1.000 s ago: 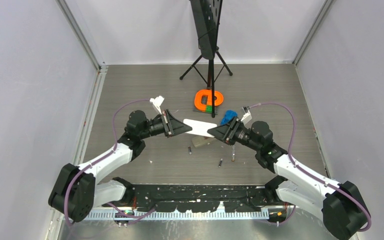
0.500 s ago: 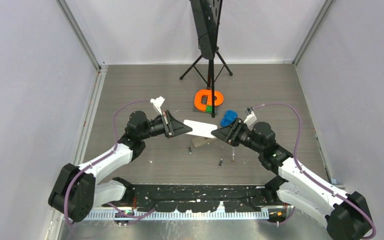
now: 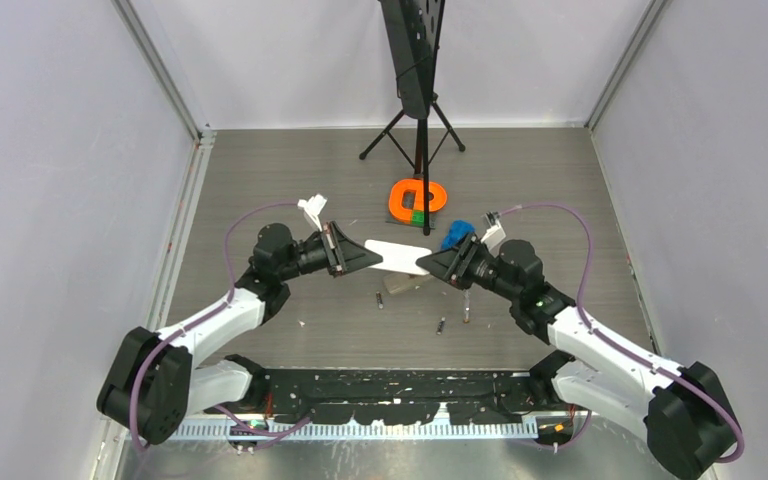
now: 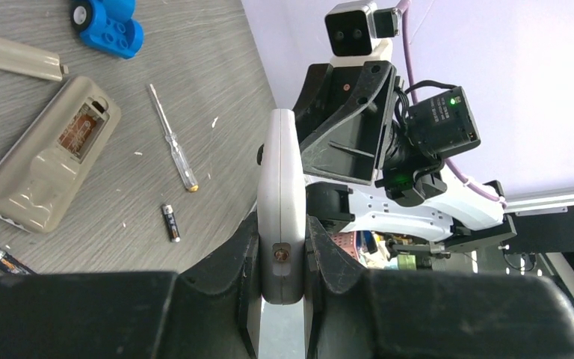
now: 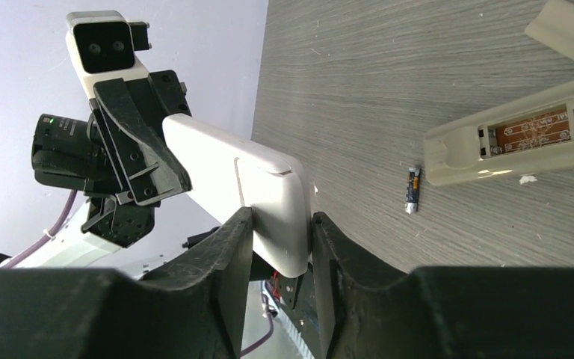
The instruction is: Unload the batteries from the remote control
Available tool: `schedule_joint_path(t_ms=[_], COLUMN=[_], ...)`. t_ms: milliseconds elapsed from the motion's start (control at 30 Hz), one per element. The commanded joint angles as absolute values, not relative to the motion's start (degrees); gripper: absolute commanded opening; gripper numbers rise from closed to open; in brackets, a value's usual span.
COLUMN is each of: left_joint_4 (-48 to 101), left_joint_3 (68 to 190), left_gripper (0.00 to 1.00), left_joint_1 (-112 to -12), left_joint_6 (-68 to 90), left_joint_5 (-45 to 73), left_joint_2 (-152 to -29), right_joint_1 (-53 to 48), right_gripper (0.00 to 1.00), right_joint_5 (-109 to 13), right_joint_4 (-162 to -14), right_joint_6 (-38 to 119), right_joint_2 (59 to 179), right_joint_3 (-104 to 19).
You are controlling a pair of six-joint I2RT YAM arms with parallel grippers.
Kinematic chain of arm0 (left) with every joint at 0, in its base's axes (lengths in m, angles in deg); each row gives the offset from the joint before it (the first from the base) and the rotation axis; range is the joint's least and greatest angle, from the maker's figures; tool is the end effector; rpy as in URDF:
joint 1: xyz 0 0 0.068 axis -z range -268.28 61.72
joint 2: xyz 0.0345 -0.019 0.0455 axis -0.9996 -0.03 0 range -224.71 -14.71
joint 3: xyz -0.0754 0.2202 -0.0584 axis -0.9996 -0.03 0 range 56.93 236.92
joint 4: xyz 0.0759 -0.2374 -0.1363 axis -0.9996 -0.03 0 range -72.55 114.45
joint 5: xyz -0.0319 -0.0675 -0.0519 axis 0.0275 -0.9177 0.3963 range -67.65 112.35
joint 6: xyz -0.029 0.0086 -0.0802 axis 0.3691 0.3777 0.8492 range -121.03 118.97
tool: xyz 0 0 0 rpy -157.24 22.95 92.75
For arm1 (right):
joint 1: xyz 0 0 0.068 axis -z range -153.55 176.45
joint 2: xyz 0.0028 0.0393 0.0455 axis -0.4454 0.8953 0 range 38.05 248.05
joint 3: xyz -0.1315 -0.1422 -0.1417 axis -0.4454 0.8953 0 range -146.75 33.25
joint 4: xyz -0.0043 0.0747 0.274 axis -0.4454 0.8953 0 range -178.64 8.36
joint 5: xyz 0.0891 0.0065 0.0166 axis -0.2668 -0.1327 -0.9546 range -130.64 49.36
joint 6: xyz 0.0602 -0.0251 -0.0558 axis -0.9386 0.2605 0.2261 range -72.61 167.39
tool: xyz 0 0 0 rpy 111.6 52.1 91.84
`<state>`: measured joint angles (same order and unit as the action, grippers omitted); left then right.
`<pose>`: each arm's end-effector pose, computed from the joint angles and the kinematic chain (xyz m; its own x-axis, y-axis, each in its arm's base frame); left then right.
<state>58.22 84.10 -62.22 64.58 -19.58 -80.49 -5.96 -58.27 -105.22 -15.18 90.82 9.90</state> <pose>0.2501 -0.1785 0.1913 -0.8736 -0.3270 -0.3603 0.3132 0.1888 -0.9307 0.2300 0.1733 0.1842 -0.7611 0.5188 -0.3894 -0.1837 0.4034 0.8964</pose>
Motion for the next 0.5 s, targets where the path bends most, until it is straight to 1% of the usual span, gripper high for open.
schedule_joint_path(t_ms=[0,33,67,100,167,233,300,333,367,467], left_joint_4=[62.7,62.5,62.3,61.8,60.8,60.7,60.8,60.7,60.6,59.9], left_joint_3=[83.7,83.7,83.7,83.8,84.0,84.1,84.2,84.3,84.3,84.0], left_gripper=[0.00,0.00,0.00,0.00,0.00,0.00,0.00,0.00,0.00,0.00], left_joint_1=[-62.1,-62.1,-62.2,-62.2,-62.2,-62.2,-62.2,-62.3,-62.3,-62.3], left_joint_6=[65.6,65.6,65.4,65.1,64.5,64.4,64.2,64.2,64.1,63.8], left_joint_5=[-20.6,-20.5,-20.5,-20.3,-20.1,-20.0,-19.9,-20.0,-19.9,-19.5], left_joint_2=[-78.7,-78.5,-78.3,-78.3,-78.3,-78.6,-79.1,-79.2,-79.4,-79.3], right_joint_1=[-5.8,-5.7,-5.7,-5.7,-5.7,-5.7,-5.7,-5.7,-5.7,-5.7], right_gripper=[0.34,0.33,0.28,0.26,0.24,0.20,0.19,0.12,0.07,0.06], right_joint_5=[-53.3,-51.8,-50.5,-49.5,-48.5,-49.0,-49.4,-49.4,-49.1,-47.8], right_joint_4=[-98.8,-95.9,-93.0,-90.8,-88.2,-87.3,-86.4,-86.0,-85.6,-84.6], right_joint_6=[-11.5,-10.2,-8.9,-7.8,-6.4,-6.2,-6.2,-6.2,-6.1,-5.9], right_joint_2=[88.3,87.2,86.3,85.5,84.4,83.9,83.7,83.6,83.1,81.4], right_joint_3=[8.0,7.5,7.0,6.6,6.2,6.4,6.2,6.3,6.3,6.5])
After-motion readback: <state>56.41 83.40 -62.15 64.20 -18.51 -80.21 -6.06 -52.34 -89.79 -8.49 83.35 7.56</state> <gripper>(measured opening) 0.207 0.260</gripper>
